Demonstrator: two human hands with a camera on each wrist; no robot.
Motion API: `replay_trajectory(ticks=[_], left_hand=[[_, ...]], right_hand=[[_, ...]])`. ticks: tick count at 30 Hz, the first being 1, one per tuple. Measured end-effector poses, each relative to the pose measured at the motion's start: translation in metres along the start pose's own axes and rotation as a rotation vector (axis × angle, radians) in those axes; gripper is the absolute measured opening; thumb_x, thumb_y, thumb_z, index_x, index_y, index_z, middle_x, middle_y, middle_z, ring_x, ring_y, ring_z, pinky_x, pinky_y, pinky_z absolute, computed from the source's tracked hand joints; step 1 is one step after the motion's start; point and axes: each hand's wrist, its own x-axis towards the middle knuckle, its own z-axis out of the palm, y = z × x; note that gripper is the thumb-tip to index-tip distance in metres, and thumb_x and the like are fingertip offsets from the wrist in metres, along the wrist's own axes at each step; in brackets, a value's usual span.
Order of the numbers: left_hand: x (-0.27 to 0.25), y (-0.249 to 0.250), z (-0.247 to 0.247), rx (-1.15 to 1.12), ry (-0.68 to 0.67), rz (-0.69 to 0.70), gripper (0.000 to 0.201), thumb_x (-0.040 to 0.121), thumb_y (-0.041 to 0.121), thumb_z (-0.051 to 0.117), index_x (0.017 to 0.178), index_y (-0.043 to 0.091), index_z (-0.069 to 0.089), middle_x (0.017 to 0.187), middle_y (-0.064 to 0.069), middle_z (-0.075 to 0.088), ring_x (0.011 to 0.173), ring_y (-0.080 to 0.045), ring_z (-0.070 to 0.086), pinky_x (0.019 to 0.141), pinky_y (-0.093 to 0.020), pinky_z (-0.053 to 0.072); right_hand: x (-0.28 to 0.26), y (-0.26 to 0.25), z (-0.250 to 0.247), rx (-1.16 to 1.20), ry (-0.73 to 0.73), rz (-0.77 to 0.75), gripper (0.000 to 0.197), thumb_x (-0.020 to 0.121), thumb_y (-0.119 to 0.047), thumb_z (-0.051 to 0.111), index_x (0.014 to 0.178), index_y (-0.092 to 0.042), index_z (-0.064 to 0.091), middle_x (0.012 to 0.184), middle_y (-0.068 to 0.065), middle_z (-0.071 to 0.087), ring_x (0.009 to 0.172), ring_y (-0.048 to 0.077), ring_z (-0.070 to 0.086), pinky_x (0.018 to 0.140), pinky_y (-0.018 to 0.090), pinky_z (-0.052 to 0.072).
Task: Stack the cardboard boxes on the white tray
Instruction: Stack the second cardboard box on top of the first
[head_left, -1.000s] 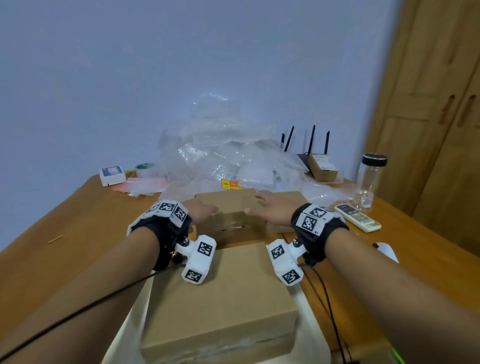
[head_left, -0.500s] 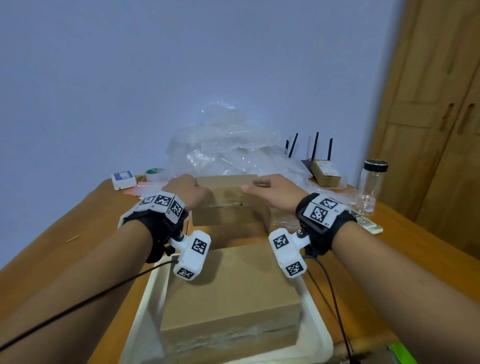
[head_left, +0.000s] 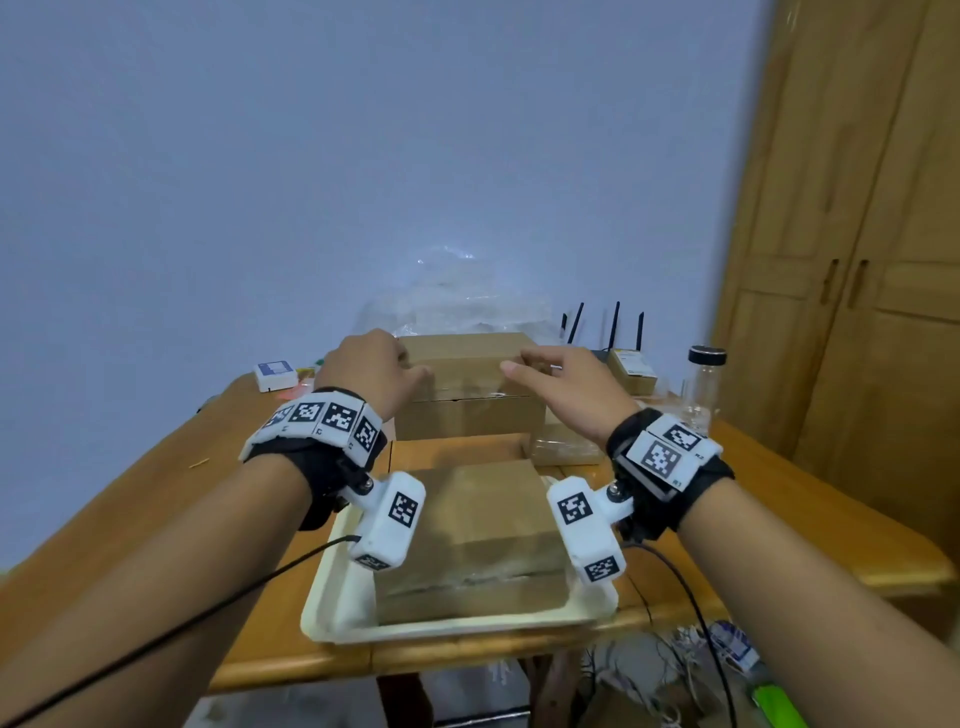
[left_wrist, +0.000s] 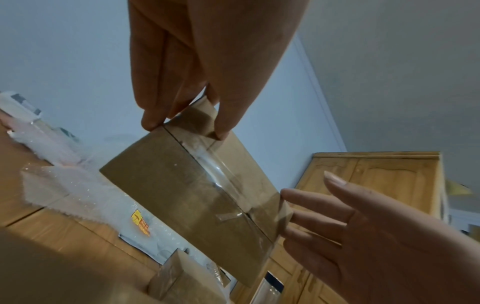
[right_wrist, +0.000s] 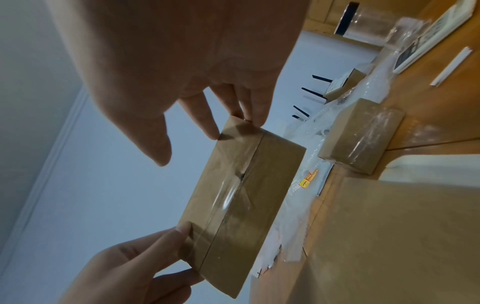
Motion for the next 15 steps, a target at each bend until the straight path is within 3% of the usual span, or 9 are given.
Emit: replay_trajectory(ticks=[3, 5, 7, 11, 13, 15], left_hand=[[-0.026, 0.000, -0.006, 0.011, 0.039, 0.033, 0.037, 0.084, 0.052, 0.062, 0.083, 0.016, 0.072, 0.074, -0.008, 0.071, 0.084, -0.034, 0.071, 0.064, -0.031, 0.047], [-0.045, -0.001, -0.008, 0.022, 0.066, 0.038, 0.045, 0.087, 0.055, 0.061, 0.112, 0.020, 0.076, 0.098, -0.009, 0.078, 0.101, -0.033, 0.071, 0.075, -0.034, 0.052], [-0.063, -0.004, -0.008, 0.043, 0.093, 0.053, 0.054, 0.088, 0.057, 0.059, 0.125, 0.019, 0.072, 0.110, -0.006, 0.078, 0.107, -0.030, 0.070, 0.080, -0.035, 0.052], [-0.090, -0.009, -0.006, 0.088, 0.117, 0.105, 0.046, 0.091, 0.055, 0.057, 0.108, 0.016, 0.074, 0.099, -0.005, 0.076, 0.098, -0.028, 0.069, 0.066, -0.031, 0.043], [-0.099, -0.014, -0.003, 0.111, 0.123, 0.118, 0.035, 0.091, 0.057, 0.056, 0.085, 0.024, 0.066, 0.084, 0.000, 0.071, 0.092, -0.027, 0.069, 0.058, -0.030, 0.036], [-0.107, -0.019, 0.000, 0.136, 0.123, 0.118, 0.037, 0.090, 0.058, 0.056, 0.075, 0.024, 0.058, 0.078, 0.003, 0.068, 0.085, -0.024, 0.068, 0.052, -0.029, 0.030]], right_hand=[[-0.025, 0.006, 0.003, 0.014, 0.045, -0.032, 0.065, 0.093, -0.052, 0.065, 0.148, -0.019, 0.054, 0.148, -0.001, 0.056, 0.137, 0.018, 0.050, 0.107, 0.030, 0.038], [-0.042, 0.009, 0.005, 0.022, 0.075, -0.063, 0.062, 0.093, -0.052, 0.063, 0.147, -0.021, 0.055, 0.144, -0.002, 0.058, 0.129, 0.016, 0.053, 0.103, 0.030, 0.039], [-0.058, 0.012, 0.007, 0.032, 0.095, -0.091, 0.058, 0.093, -0.052, 0.062, 0.144, -0.024, 0.057, 0.138, -0.002, 0.060, 0.118, 0.010, 0.052, 0.098, 0.026, 0.038], [-0.082, 0.018, 0.014, 0.028, 0.106, -0.114, 0.058, 0.091, -0.053, 0.062, 0.143, -0.028, 0.058, 0.143, -0.004, 0.057, 0.124, 0.009, 0.049, 0.110, 0.034, 0.039], [-0.092, 0.022, 0.019, 0.023, 0.093, -0.095, 0.062, 0.090, -0.056, 0.063, 0.145, -0.029, 0.057, 0.151, -0.003, 0.051, 0.135, 0.013, 0.047, 0.115, 0.038, 0.037], [-0.100, 0.028, 0.024, 0.018, 0.085, -0.089, 0.072, 0.082, -0.068, 0.059, 0.144, -0.032, 0.057, 0.155, -0.002, 0.047, 0.142, 0.017, 0.043, 0.118, 0.047, 0.037]])
